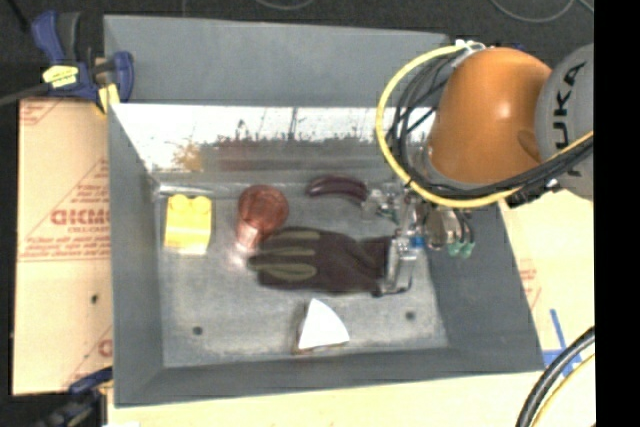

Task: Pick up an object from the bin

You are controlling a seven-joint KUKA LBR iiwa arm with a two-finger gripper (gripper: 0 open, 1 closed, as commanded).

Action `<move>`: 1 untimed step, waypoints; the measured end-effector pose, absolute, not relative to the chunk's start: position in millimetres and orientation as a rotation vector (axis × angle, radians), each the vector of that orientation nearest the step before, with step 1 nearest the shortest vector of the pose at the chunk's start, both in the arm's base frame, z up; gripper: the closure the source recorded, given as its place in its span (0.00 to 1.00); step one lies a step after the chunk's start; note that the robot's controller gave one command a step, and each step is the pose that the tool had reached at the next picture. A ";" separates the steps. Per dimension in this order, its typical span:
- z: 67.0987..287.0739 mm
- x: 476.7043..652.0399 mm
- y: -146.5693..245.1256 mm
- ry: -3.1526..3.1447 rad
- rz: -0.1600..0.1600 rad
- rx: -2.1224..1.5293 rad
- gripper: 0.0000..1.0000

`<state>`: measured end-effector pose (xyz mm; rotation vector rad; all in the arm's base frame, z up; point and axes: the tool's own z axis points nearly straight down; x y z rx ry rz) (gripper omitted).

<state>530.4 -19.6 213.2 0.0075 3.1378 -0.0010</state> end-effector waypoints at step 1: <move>156.7 540.4 -10.3 3.133 0.000 0.070 0.00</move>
Offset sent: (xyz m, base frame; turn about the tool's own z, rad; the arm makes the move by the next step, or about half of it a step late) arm 0.0205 0.0268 -0.0543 0.0542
